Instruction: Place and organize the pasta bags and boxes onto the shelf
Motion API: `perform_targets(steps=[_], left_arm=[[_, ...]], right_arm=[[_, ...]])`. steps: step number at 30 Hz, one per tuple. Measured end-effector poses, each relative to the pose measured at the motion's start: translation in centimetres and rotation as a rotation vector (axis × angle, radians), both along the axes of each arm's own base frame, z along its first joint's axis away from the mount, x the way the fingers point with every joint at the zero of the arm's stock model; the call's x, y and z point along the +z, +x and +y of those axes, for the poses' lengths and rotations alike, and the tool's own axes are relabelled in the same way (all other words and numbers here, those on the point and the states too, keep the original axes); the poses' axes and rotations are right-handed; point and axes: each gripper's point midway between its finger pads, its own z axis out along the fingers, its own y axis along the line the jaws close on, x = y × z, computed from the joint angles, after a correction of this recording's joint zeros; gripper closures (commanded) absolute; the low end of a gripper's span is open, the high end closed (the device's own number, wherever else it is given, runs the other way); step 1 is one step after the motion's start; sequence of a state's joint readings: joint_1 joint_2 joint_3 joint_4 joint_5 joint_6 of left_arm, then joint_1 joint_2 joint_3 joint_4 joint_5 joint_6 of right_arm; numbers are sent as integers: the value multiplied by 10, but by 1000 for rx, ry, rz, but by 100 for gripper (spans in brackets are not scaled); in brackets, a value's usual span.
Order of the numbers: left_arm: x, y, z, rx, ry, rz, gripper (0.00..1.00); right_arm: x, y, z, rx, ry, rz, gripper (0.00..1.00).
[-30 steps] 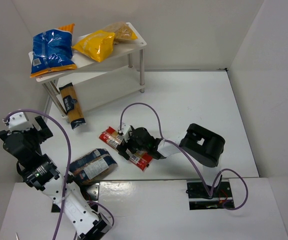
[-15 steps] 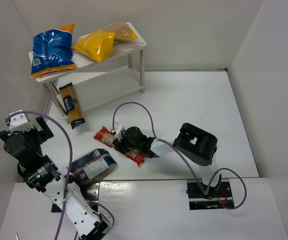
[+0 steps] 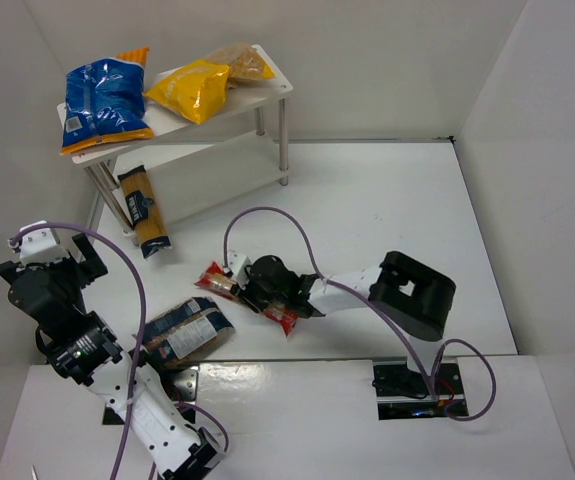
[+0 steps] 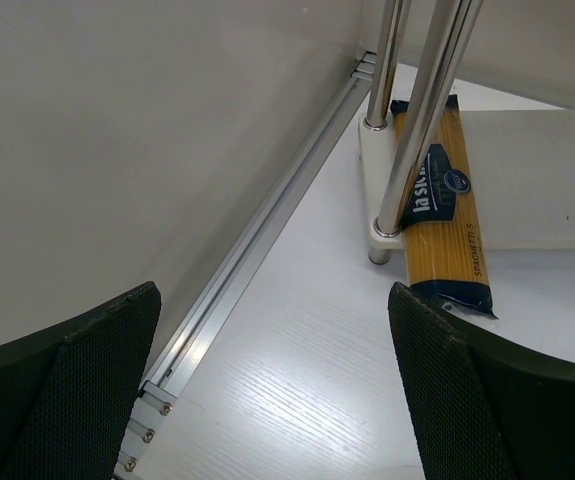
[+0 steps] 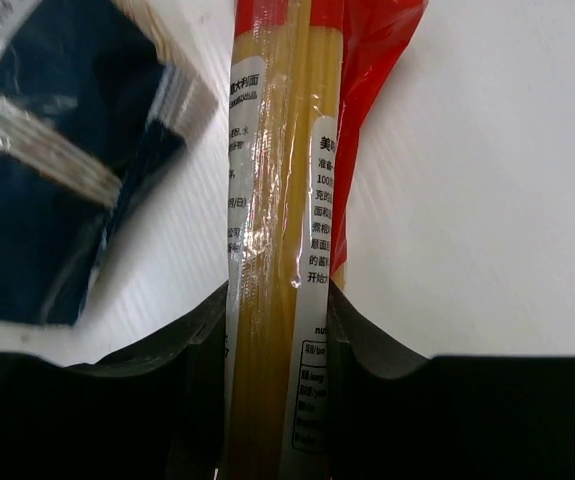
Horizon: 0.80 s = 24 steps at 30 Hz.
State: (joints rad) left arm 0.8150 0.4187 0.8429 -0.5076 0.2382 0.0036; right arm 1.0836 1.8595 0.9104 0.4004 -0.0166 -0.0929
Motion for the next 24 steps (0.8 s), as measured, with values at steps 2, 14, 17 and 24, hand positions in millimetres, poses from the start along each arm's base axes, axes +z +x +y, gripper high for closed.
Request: perform_targets(steps=[2, 14, 17, 24], left_arm=[[0, 0, 0, -2, 0, 0, 0], [0, 1, -1, -14, 10, 5, 0], [0, 1, -2, -20, 14, 8, 0], [0, 2, -3, -30, 13, 8, 0]], right_arm=[[2, -2, -13, 1, -42, 10, 100], [77, 44, -72, -152, -68, -108, 100], [103, 64, -72, -189, -32, -159, 100], [142, 97, -69, -256, 19, -265, 100]])
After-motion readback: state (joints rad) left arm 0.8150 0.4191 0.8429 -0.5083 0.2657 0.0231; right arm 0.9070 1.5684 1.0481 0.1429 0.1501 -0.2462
